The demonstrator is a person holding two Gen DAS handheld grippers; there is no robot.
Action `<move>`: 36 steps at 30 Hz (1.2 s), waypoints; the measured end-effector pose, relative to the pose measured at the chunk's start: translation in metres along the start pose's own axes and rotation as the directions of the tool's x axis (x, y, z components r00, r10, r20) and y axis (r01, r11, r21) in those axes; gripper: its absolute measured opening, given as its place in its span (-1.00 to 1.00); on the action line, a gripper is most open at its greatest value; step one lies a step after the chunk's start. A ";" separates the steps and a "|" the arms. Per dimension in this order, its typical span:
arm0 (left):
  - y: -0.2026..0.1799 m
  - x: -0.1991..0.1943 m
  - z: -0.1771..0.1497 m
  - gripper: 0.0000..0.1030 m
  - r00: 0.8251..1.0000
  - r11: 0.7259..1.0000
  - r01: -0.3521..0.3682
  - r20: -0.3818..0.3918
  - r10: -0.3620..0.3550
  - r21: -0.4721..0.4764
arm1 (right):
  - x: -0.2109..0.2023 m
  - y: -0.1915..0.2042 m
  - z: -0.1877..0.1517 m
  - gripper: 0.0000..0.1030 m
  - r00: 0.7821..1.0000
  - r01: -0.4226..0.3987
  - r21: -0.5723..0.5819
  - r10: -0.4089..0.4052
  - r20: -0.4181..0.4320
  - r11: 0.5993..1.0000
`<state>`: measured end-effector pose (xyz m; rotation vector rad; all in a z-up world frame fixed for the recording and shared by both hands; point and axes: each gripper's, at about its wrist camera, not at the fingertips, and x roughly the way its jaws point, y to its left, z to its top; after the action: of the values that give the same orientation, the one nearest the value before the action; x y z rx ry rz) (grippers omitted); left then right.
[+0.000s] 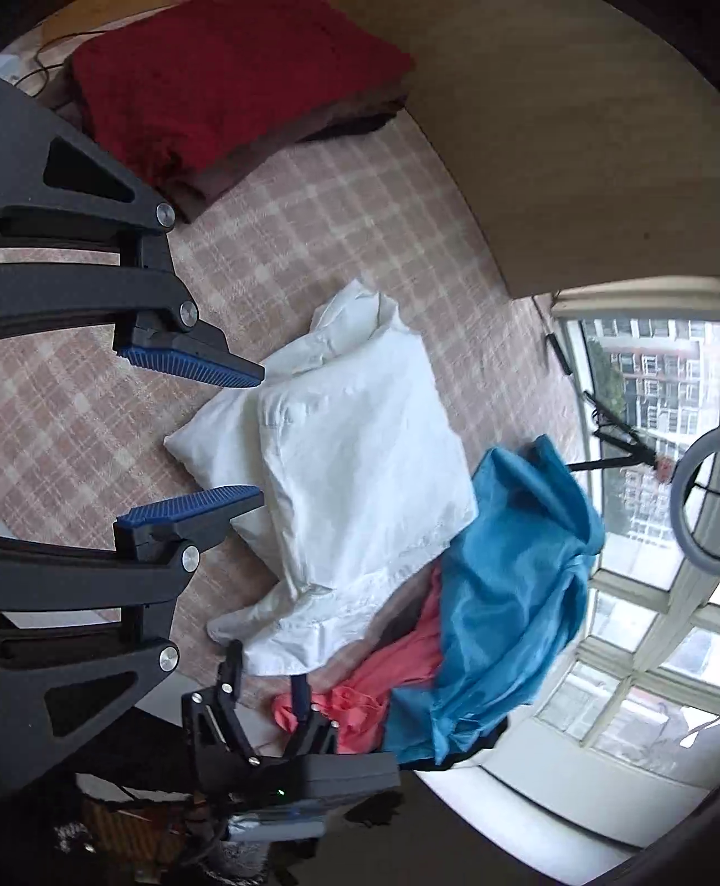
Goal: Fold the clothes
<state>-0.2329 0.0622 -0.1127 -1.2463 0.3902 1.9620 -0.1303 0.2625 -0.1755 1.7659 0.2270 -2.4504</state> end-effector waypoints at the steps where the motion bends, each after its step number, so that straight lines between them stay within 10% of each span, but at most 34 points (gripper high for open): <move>1: -0.001 0.013 0.001 -0.33 1.000 1.000 0.011 -0.027 -0.010 0.013 | 0.005 0.000 0.001 0.18 1.000 0.001 0.006 -0.001 -0.013 1.000; 4: 0.002 0.040 0.007 -0.33 0.998 1.000 0.013 -0.059 -0.012 0.027 | 0.015 0.000 0.003 0.16 0.999 0.006 0.022 -0.005 -0.034 1.000; 8: 0.000 0.044 0.010 -0.99 0.996 0.997 0.072 -0.062 -0.070 0.037 | 0.006 -0.004 0.006 -0.93 0.999 0.040 0.003 -0.040 -0.028 0.999; 14: -0.023 0.026 0.006 -1.00 0.981 0.978 0.188 -0.054 -0.184 0.093 | -0.054 -0.017 0.019 -0.94 0.974 0.228 -0.131 -0.228 0.015 0.965; 18: -0.031 0.042 -0.008 -1.00 0.982 0.975 0.167 -0.117 -0.151 0.144 | -0.103 -0.014 0.018 -0.94 0.915 0.403 -0.202 -0.383 0.131 0.893; 22: -0.020 0.025 -0.010 -1.00 0.983 0.979 0.152 -0.125 -0.135 0.133 | -0.076 -0.002 0.002 -0.70 0.995 0.100 -0.169 -0.099 0.014 0.981; 30: -0.078 -0.003 0.024 -0.52 0.992 0.951 0.129 -0.031 -0.126 0.280 | -0.088 -0.043 -0.025 -0.18 0.982 -0.182 0.008 0.181 0.051 0.983; 36: -0.101 0.037 0.056 -0.51 0.987 0.954 0.154 -0.003 -0.159 0.258 | -0.055 -0.102 0.043 -0.17 0.977 -0.140 0.045 0.131 0.166 0.989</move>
<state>-0.2023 0.1795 -0.1039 -1.0593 0.5044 1.7254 -0.1715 0.3550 -0.1046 1.5343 0.0218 -2.5078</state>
